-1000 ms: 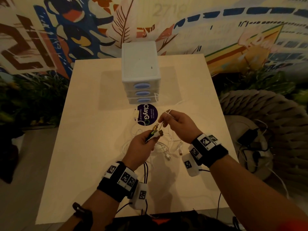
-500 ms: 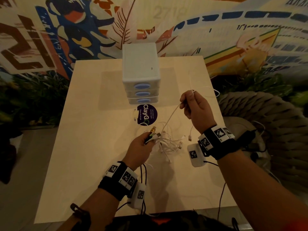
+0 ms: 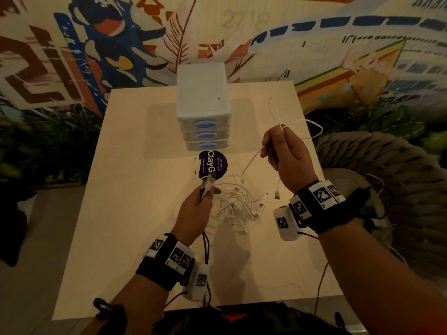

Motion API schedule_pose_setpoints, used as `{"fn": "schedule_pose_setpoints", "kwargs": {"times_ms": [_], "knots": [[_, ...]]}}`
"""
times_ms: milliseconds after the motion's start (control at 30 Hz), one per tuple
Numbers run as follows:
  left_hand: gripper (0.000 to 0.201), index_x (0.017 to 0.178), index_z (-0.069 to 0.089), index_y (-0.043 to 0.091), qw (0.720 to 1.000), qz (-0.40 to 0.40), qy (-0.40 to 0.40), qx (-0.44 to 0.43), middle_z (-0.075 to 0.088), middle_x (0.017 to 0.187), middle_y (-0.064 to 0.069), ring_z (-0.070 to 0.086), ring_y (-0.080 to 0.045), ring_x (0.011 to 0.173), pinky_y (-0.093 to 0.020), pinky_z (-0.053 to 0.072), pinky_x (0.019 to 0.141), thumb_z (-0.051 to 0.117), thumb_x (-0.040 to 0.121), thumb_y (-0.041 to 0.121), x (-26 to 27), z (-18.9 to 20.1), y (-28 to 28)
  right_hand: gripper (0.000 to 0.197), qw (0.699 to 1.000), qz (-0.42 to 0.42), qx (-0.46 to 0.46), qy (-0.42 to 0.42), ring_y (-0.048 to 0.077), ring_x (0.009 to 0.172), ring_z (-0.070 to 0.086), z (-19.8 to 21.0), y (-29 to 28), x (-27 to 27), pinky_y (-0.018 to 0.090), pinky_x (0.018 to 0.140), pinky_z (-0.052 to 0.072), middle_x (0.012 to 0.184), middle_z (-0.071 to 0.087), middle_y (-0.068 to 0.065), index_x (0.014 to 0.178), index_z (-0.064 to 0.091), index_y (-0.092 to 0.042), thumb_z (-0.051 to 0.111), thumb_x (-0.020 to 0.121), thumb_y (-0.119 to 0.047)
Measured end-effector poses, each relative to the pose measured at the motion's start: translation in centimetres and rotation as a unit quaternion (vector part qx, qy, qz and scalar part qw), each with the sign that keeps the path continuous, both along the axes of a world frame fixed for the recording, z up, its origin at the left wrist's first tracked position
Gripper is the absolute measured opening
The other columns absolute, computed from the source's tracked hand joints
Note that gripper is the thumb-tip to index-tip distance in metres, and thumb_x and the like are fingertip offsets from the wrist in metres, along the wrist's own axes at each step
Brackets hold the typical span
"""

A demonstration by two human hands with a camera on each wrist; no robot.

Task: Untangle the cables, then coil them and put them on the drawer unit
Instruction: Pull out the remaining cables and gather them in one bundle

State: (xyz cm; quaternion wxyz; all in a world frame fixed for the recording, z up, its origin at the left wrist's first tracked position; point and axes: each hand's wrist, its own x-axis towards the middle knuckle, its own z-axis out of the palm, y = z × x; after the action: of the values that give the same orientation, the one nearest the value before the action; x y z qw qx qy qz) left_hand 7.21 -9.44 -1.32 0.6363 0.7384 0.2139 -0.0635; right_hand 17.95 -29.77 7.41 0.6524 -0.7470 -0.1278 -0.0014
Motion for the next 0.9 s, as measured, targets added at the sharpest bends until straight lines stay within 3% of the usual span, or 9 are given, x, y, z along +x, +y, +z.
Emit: {"fn": "schedule_pose_setpoints", "kwargs": {"times_ms": [133, 233, 300, 400, 533, 633, 733, 900], "knots": [[0.034, 0.101, 0.065, 0.011, 0.997, 0.02, -0.001, -0.074, 0.028, 0.056, 0.006, 0.02, -0.012, 0.048, -0.026, 0.022, 0.047, 0.045, 0.108, 0.037, -1.1, 1.7, 0.8, 0.04, 0.997, 0.0, -0.056, -0.047, 0.006, 0.055, 0.043, 1.3, -1.1, -0.7, 0.024, 0.061, 0.035, 0.059, 0.047, -0.011, 0.079, 0.062, -0.021, 0.038, 0.109, -0.033], [0.033, 0.103, 0.064, 0.01, 0.994, 0.016, -0.024, -0.103, 0.025, 0.059, 0.003, 0.017, -0.012, 0.049, -0.026, 0.02, 0.049, 0.043, 0.109, 0.035, -2.4, 3.3, 1.2, 0.04, 0.982, 0.075, -0.162, -0.068, 0.003, 0.059, 0.054, 1.7, -2.3, -2.1, 0.015, 0.071, 0.038, 0.062, 0.056, -0.007, 0.078, 0.067, -0.024, 0.043, 0.108, -0.036], [0.033, 0.105, 0.063, 0.01, 0.992, 0.02, -0.049, -0.115, 0.024, 0.059, 0.003, 0.016, -0.012, 0.049, -0.025, 0.019, 0.047, 0.042, 0.109, 0.035, -3.2, 4.3, 1.3, 0.04, 0.96, 0.146, -0.228, -0.063, 0.006, 0.055, 0.054, 1.6, -2.8, -3.4, 0.023, 0.065, 0.042, 0.061, 0.059, -0.001, 0.078, 0.069, -0.03, 0.045, 0.104, -0.048], [0.031, 0.105, 0.064, 0.011, 0.987, 0.021, -0.076, -0.139, 0.023, 0.059, 0.003, 0.016, -0.012, 0.047, -0.024, 0.021, 0.045, 0.043, 0.107, 0.035, -4.1, 5.9, 1.4, 0.047, 0.927, 0.239, -0.285, -0.047, 0.01, 0.054, 0.057, 1.4, -2.5, -5.5, 0.033, 0.06, 0.048, 0.063, 0.061, -0.006, 0.079, 0.071, -0.03, 0.043, 0.1, -0.061], [0.028, 0.091, 0.073, 0.018, 0.985, -0.051, -0.059, -0.151, 0.024, 0.055, 0.002, 0.017, -0.014, 0.046, -0.026, 0.019, 0.046, 0.062, 0.097, 0.044, -5.1, 7.3, 1.3, 0.046, 0.899, 0.308, -0.308, -0.047, 0.007, 0.056, 0.055, 1.1, -0.6, -8.4, 0.028, 0.059, 0.042, 0.061, 0.058, -0.011, 0.084, 0.073, -0.029, 0.044, 0.098, -0.062], [0.025, 0.092, 0.072, 0.016, 0.983, -0.1, -0.063, -0.137, 0.034, 0.051, 0.007, 0.026, -0.011, 0.043, -0.024, 0.026, 0.045, 0.069, 0.091, 0.041, -6.1, 8.1, 1.0, 0.04, 0.888, 0.327, -0.318, -0.051, 0.005, 0.06, 0.055, 0.7, 1.3, -10.3, 0.025, 0.061, 0.041, 0.064, 0.06, -0.007, 0.088, 0.074, -0.028, 0.045, 0.102, -0.053], [0.019, 0.09, 0.069, 0.018, 0.983, -0.085, -0.074, -0.147, 0.04, 0.049, 0.01, 0.027, -0.01, 0.042, -0.026, 0.024, 0.047, 0.065, 0.086, 0.036, -7.0, 8.8, 1.2, 0.038, 0.886, 0.326, -0.327, -0.037, 0.001, 0.063, 0.056, 0.7, 2.9, -12.0, 0.024, 0.064, 0.044, 0.065, 0.061, -0.013, 0.092, 0.075, -0.029, 0.045, 0.105, -0.047], [0.037, 0.088, 0.066, 0.008, 0.986, -0.058, -0.056, -0.143, 0.026, 0.051, 0.004, 0.019, -0.011, 0.044, -0.025, 0.021, 0.045, 0.048, 0.104, 0.036, -8.0, 8.5, 3.2, 0.04, 0.919, 0.266, -0.291, 0.012, 0.011, 0.062, 0.053, 0.4, 4.2, -14.1, 0.032, 0.069, 0.046, 0.066, 0.058, 0.003, 0.099, 0.074, -0.034, 0.039, 0.104, -0.052]]}}
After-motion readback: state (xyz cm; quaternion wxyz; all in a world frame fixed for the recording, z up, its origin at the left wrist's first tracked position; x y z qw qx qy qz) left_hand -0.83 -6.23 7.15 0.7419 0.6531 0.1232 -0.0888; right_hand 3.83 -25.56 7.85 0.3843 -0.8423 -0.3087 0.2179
